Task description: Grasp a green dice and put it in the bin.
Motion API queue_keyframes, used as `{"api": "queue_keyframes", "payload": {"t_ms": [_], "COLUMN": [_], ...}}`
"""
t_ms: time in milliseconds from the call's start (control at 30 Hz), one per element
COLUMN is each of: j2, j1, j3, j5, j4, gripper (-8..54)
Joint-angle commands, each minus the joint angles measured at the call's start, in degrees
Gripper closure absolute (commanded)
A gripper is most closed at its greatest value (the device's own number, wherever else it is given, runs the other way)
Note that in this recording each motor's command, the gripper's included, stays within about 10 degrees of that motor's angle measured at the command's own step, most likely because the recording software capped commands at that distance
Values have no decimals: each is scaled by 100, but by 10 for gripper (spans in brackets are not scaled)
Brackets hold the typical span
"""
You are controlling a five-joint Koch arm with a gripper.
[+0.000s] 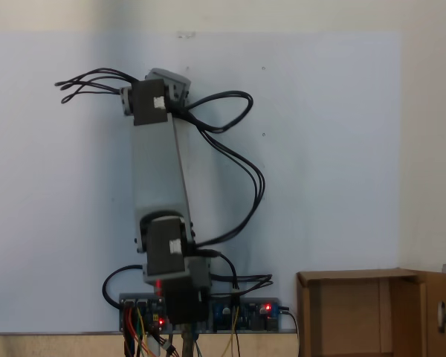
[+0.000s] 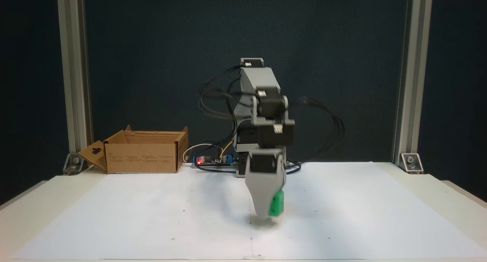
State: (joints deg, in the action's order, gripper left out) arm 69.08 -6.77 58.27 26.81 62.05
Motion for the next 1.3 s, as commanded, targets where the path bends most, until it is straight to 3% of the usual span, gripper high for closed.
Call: {"api": "queue_keyframes", "payload": {"t_ms": [0, 467, 1267], "j2": [554, 2971, 2988], "j1": [141, 457, 984], "j3": [-79, -79, -79], "j5": [334, 334, 325], "j4": [272, 879, 624], "gripper": [341, 341, 341]}}
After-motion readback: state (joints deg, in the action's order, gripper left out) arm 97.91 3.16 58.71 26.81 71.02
